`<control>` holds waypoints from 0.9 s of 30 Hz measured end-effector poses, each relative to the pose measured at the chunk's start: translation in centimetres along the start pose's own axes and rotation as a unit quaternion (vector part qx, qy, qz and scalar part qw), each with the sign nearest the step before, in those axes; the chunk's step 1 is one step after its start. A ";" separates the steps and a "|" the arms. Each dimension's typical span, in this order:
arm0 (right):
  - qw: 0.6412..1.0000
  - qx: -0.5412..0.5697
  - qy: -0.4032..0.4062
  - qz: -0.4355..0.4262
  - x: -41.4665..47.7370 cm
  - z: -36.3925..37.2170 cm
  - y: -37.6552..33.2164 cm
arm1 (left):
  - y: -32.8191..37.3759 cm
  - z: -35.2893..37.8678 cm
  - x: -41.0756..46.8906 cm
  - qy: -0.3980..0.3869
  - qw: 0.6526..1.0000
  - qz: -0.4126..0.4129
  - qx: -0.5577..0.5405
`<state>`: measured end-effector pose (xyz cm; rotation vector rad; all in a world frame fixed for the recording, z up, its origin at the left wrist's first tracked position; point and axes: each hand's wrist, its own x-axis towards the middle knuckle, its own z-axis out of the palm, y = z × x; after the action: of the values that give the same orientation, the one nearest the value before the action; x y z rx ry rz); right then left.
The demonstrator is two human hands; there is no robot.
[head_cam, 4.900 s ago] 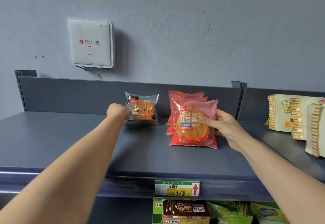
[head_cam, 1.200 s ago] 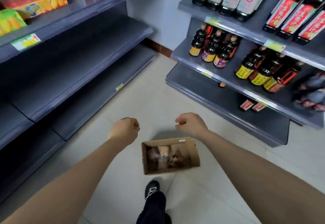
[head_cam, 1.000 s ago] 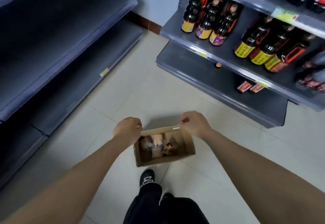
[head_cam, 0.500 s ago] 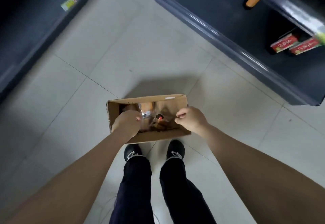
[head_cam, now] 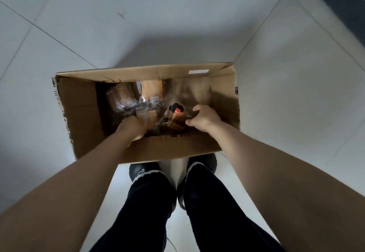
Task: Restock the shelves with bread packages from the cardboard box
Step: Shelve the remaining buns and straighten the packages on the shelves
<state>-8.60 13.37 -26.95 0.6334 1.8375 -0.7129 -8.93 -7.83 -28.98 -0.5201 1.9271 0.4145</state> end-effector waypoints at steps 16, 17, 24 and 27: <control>0.982 0.164 0.069 0.058 6.2 3.1 1.2 | -0.5 2.7 3.9 0.007 0.984 -0.050 -0.172; 0.980 0.179 0.076 0.041 5.8 2.9 1.2 | -0.6 2.5 3.5 0.040 0.985 -0.048 -0.158; 0.955 0.252 0.152 -0.037 1.8 2.4 -1.4 | 1.2 0.4 -1.2 0.208 0.958 0.118 -0.159; 0.945 0.271 0.175 -0.044 -1.5 0.6 -2.5 | 1.7 -1.8 -3.0 0.160 0.955 0.038 -0.247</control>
<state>-9.53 11.07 -25.29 1.0965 2.0057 -1.2514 -10.13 -6.84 -25.42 -0.8815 2.1602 0.9227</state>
